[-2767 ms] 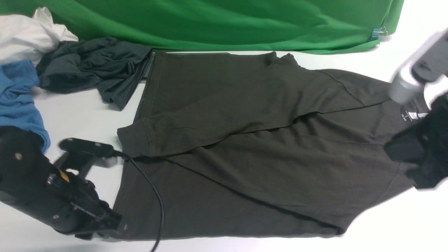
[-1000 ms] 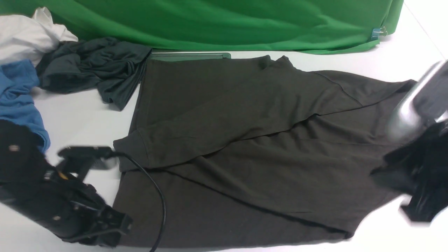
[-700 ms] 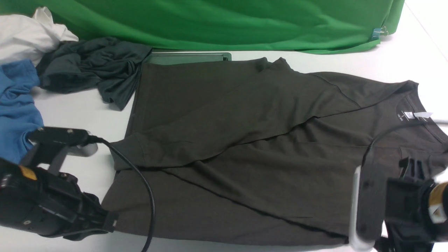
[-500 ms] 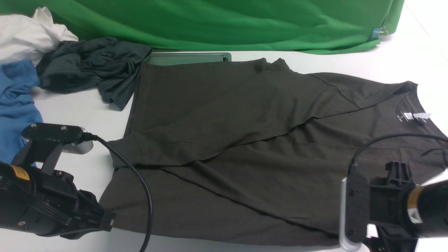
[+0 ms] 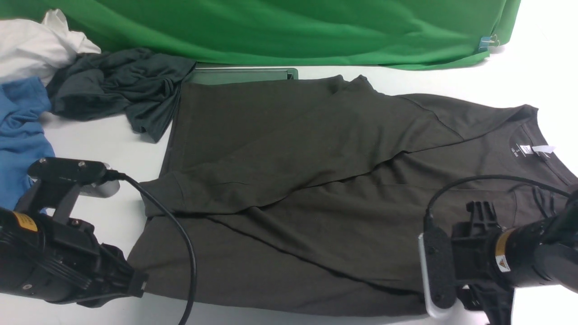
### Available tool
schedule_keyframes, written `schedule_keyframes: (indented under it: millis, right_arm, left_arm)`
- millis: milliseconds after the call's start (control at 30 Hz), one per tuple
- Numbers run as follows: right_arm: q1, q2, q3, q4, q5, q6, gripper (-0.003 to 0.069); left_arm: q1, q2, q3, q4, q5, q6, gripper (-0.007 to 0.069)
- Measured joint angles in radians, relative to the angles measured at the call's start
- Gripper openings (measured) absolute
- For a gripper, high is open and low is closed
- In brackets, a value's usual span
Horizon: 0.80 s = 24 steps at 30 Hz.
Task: Fold a long-sleeved shirt on a white desktop.
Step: 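Grasp the near edge of the shirt at its hem and shoulder corners, then fold the black garment in half by bringing its near edge over to the far edge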
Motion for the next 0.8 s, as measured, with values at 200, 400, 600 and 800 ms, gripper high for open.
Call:
schedule_keyframes:
  millis: [200, 400, 600, 800]
  right_arm:
    - [-0.001, 0.02, -0.001, -0.003, -0.008, -0.002, 0.0179]
    - [0.014, -0.016, 0.001, 0.003, 0.083, 0.014, 0.0041]
    - [0.045, -0.195, 0.011, 0.06, 0.273, 0.16, 0.0038]
    - [0.035, -0.225, -0.058, 0.057, 0.279, 0.183, 0.0038]
  left_arm:
    - [0.0, 0.0, -0.01, 0.0, 0.009, 0.0, 0.0041]
    - [0.0, -0.001, -0.042, -0.003, 0.055, 0.0, 0.0041]
    - [0.0, -0.043, -0.05, -0.007, 0.073, 0.004, 0.0041]
    - [0.0, -0.049, -0.085, 0.012, 0.019, -0.042, 0.0041]
